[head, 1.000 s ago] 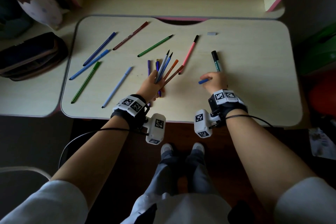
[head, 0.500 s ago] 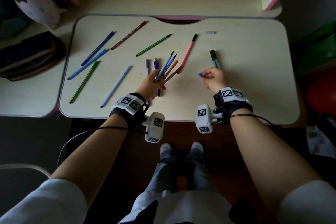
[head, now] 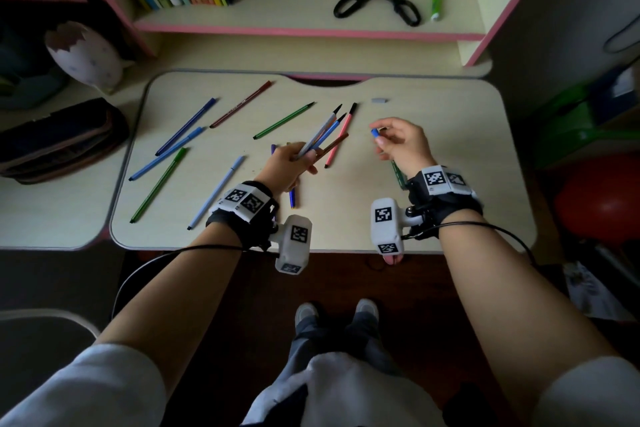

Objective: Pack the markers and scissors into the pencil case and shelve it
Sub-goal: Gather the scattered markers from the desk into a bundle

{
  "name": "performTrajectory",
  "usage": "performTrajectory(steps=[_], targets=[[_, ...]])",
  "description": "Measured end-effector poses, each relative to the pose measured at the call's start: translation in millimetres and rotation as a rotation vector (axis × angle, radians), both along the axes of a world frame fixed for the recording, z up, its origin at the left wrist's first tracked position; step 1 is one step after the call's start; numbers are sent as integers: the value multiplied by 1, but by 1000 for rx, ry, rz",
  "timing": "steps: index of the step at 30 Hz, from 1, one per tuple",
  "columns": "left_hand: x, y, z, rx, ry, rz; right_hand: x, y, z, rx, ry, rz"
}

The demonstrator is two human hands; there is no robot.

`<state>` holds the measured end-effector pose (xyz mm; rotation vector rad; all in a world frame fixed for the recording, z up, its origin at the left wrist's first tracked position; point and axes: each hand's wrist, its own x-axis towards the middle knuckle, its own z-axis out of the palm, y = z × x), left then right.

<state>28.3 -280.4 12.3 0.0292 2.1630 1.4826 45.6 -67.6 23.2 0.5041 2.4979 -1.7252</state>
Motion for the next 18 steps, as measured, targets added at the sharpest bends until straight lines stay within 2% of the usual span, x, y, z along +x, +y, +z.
performTrajectory(steps=[10, 18], targets=[[6, 5, 19, 48, -67, 15, 1, -2, 32, -250, 58, -154], [10, 7, 24, 20, -46, -37, 7, -5, 38, -338, 89, -117]])
